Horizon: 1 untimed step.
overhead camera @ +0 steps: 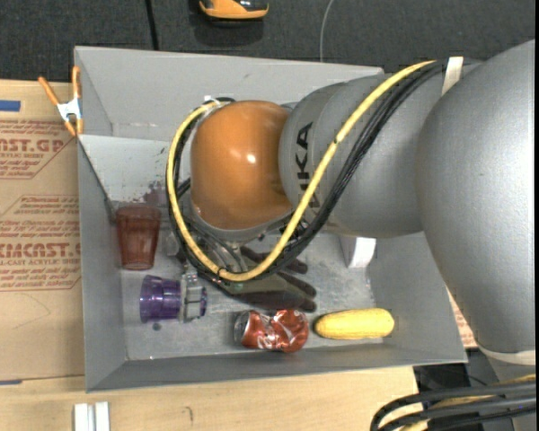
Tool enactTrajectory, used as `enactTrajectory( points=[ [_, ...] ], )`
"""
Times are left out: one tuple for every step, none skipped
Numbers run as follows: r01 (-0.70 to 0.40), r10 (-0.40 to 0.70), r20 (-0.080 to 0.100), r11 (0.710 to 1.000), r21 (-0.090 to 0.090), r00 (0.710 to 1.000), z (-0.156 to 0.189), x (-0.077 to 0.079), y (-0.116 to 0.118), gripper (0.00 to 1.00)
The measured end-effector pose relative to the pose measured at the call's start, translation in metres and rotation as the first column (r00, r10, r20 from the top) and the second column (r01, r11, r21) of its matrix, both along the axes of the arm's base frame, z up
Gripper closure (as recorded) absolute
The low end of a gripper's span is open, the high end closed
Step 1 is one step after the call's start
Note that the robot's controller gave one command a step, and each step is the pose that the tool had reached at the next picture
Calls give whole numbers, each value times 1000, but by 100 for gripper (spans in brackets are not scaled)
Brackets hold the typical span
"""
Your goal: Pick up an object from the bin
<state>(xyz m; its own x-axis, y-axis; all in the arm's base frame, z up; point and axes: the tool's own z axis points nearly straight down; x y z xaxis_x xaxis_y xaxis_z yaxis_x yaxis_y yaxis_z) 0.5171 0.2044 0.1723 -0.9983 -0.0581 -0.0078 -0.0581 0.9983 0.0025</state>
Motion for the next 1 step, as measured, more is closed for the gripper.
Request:
enactTrajectory(
  points=[
    [16, -16, -3, 1000, 0, 1000, -68, -21, -11, 0]
  ],
)
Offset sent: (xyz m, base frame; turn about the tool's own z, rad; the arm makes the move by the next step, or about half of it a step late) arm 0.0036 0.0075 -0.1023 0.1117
